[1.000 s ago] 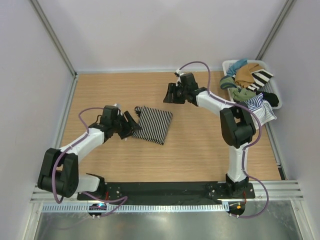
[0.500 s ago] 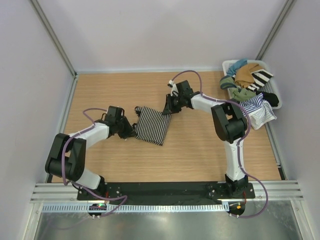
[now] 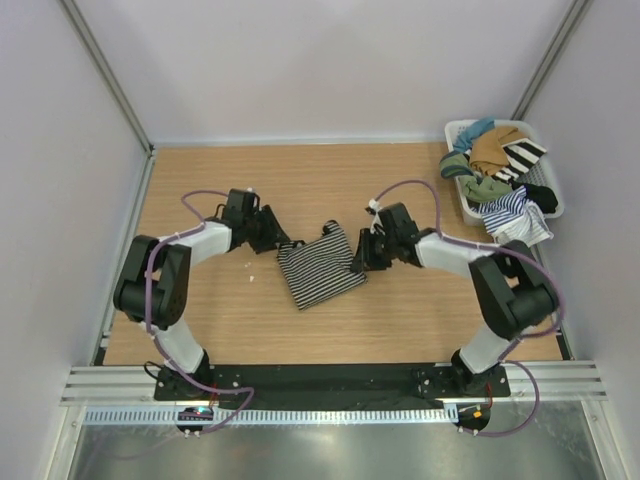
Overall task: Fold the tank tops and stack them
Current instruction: Fold the tank top, then neatly place the folded tank top to the corner
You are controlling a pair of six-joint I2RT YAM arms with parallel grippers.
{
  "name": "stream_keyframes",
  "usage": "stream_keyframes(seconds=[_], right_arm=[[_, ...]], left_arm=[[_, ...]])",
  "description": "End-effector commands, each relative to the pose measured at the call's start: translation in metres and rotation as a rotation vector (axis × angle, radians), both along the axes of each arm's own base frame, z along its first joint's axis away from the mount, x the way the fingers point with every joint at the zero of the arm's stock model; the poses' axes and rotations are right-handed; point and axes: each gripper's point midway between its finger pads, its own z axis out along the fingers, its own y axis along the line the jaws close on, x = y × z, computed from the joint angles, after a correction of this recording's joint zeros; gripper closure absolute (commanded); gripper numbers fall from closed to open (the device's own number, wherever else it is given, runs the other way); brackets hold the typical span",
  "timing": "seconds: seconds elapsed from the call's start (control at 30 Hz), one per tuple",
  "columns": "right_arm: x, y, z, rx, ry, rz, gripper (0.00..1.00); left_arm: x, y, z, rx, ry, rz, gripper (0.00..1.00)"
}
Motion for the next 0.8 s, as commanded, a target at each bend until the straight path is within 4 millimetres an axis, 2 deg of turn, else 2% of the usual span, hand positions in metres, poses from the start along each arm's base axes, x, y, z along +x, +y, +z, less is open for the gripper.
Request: stream_keyframes(seconds=[0.0,0.03,0.07,0.1,0.13,0.2,0.23,0.27,0.3,0.33,0.47,0.53,0.6,0.63,0.67,0.7,0.77], right_arm=[[-0.034,-0.01,0.006,-0.008,-0.05,-0.072,0.66],[-0.038,-0.013,0.008,0.002,-0.051,-0.105,0.61],[-0.037,-0.019,0.022,0.011,-0.103,-0.139,0.54],[-0.041,-0.025,0.023,0.001,-0.112,-0.15,0.53],[-0.043,-0.029,0.026,-0.014,-0.119,-0.158,0.52],[-0.035,-0.035,0.048,-0.019,-0.186,-0.187,0.46],[-0.035,-0.037,0.051,-0.034,-0.19,-0.187,0.45],[-0.026,-0.036,0.061,-0.039,-0.219,-0.182,0.43],[-0.025,-0.037,0.06,-0.059,-0.208,-0.174,0.43],[-0.022,-0.036,0.062,-0.065,-0.208,-0.163,0.43],[-0.002,-0.025,0.066,-0.046,-0.198,-0.139,0.47],[0.007,-0.021,0.058,-0.041,-0.173,-0.134,0.51],[0.018,-0.015,0.063,-0.034,-0.172,-0.131,0.55],[0.021,-0.013,0.053,-0.048,-0.147,-0.125,0.57],[0.028,-0.01,0.058,-0.045,-0.153,-0.129,0.57],[0.029,-0.012,0.048,-0.066,-0.124,-0.135,0.57],[0.034,-0.011,0.046,-0.074,-0.117,-0.141,0.55]], left_arm=[[0.023,-0.039,0.03,-0.083,-0.124,-0.147,0.5],[0.022,-0.042,0.033,-0.082,-0.134,-0.155,0.48],[0.022,-0.042,0.037,-0.08,-0.143,-0.152,0.46],[0.02,-0.041,0.038,-0.078,-0.147,-0.151,0.44],[0.02,-0.039,0.05,-0.079,-0.174,-0.147,0.43],[0.013,-0.036,0.056,-0.072,-0.169,-0.143,0.43],[0.01,-0.034,0.067,-0.076,-0.184,-0.141,0.42],[0.001,-0.032,0.067,-0.072,-0.168,-0.142,0.42],[-0.005,-0.033,0.07,-0.071,-0.167,-0.145,0.42],[-0.01,-0.032,0.081,-0.075,-0.191,-0.146,0.43],[-0.039,-0.029,0.08,-0.077,-0.17,-0.155,0.46],[-0.047,-0.028,0.077,-0.082,-0.15,-0.16,0.48],[-0.05,-0.027,0.07,-0.074,-0.13,-0.166,0.52],[-0.05,-0.027,0.067,-0.072,-0.12,-0.169,0.54],[-0.049,-0.029,0.06,-0.074,-0.097,-0.177,0.57],[-0.051,-0.033,0.058,-0.088,-0.083,-0.191,0.58],[-0.048,-0.037,0.054,-0.102,-0.067,-0.199,0.59]])
